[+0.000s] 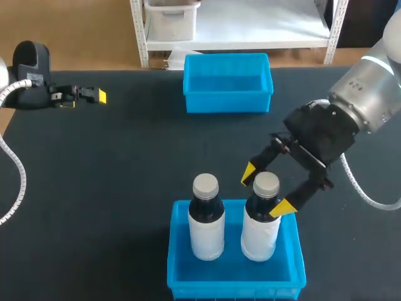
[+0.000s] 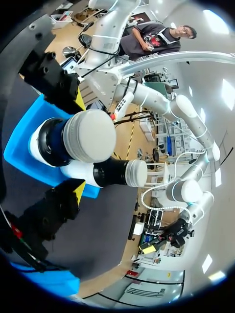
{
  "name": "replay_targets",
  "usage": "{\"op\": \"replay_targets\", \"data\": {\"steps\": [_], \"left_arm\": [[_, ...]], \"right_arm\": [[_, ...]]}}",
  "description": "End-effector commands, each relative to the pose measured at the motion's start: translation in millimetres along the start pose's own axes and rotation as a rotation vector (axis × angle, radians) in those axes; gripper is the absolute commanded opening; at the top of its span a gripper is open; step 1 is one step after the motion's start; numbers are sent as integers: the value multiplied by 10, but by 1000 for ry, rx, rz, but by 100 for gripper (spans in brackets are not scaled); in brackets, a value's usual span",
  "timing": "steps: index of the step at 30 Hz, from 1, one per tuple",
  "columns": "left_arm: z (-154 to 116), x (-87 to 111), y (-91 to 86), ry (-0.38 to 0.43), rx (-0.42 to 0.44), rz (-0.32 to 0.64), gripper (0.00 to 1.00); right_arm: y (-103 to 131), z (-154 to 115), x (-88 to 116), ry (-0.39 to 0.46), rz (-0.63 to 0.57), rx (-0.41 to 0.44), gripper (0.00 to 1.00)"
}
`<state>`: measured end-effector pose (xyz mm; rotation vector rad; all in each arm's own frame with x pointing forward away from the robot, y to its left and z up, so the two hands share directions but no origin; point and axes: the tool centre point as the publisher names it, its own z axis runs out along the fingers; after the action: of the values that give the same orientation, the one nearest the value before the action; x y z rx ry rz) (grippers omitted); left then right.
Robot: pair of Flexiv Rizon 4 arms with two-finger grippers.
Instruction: Pick up the bottle, and place it in the far bin if it is heavy, or in the near bin if it is light.
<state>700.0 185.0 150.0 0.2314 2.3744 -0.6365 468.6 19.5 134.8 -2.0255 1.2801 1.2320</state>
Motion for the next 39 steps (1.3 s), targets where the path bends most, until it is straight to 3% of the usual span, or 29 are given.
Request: {"op": "replay_targets", "data": {"steps": [1,15,28,39], "left_arm": [[0,0,0,0,0,0,100],[0,0,0,0,0,0,100],[0,0,0,0,0,0,100],[0,0,0,0,0,0,100]], "right_arm": [[7,-97,9,9,9,26,100],[-50,-761,243,100,71,138,100],[-836,-1423,492,80,275,410,100],[-1034,-1695,529,99,388,439,100]]}}
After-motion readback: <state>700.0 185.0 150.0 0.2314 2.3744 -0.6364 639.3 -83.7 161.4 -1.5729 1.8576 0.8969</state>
